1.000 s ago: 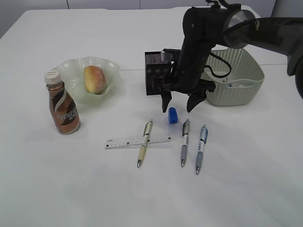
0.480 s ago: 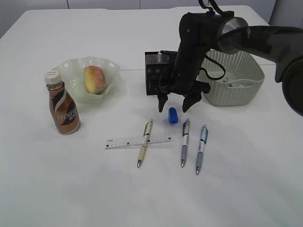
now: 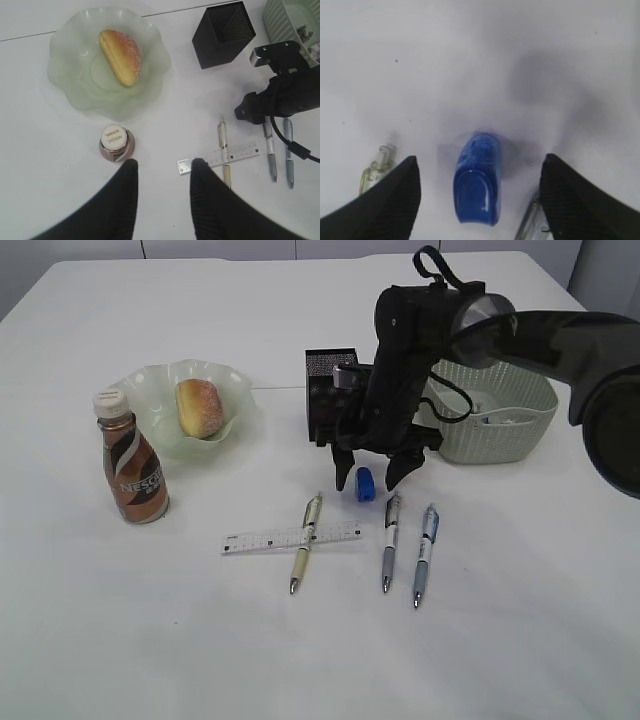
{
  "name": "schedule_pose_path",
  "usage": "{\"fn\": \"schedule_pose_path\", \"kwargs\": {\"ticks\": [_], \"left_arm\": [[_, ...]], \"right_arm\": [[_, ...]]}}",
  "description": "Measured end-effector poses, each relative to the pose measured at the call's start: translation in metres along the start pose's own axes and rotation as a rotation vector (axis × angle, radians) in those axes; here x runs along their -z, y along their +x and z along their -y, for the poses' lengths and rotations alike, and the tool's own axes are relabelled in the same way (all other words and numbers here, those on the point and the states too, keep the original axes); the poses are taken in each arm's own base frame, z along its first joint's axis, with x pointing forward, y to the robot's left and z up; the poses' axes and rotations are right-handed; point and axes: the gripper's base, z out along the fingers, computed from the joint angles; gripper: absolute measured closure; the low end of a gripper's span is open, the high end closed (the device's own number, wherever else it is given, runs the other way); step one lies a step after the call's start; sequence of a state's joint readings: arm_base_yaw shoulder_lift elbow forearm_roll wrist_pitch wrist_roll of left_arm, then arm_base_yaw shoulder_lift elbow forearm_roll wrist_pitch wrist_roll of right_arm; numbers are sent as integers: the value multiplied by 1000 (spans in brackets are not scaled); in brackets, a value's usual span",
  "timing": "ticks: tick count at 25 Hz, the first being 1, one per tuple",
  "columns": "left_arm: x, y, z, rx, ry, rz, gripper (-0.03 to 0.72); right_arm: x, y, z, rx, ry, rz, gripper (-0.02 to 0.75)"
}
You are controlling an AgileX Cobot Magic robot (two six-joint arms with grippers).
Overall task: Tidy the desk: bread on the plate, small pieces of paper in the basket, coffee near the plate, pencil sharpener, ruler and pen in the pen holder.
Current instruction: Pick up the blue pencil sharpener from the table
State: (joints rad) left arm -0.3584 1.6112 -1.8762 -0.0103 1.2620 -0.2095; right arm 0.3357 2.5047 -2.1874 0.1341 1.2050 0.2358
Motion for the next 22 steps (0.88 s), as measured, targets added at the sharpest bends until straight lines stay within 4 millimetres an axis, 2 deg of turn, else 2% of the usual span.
{"fn": "schedule_pose_path", "kwargs": {"ticks": [18,20,22], "left_arm": [[0,0,-1,-7,-10,2,433],[0,0,-1,-7,-10,2,433],[0,0,-1,-7,-10,2,433]], "right_arm": [[-5,0,1,1,2,-5,167],[-5,0,1,1,2,-5,197],[-5,0,1,1,2,-8,258]]}}
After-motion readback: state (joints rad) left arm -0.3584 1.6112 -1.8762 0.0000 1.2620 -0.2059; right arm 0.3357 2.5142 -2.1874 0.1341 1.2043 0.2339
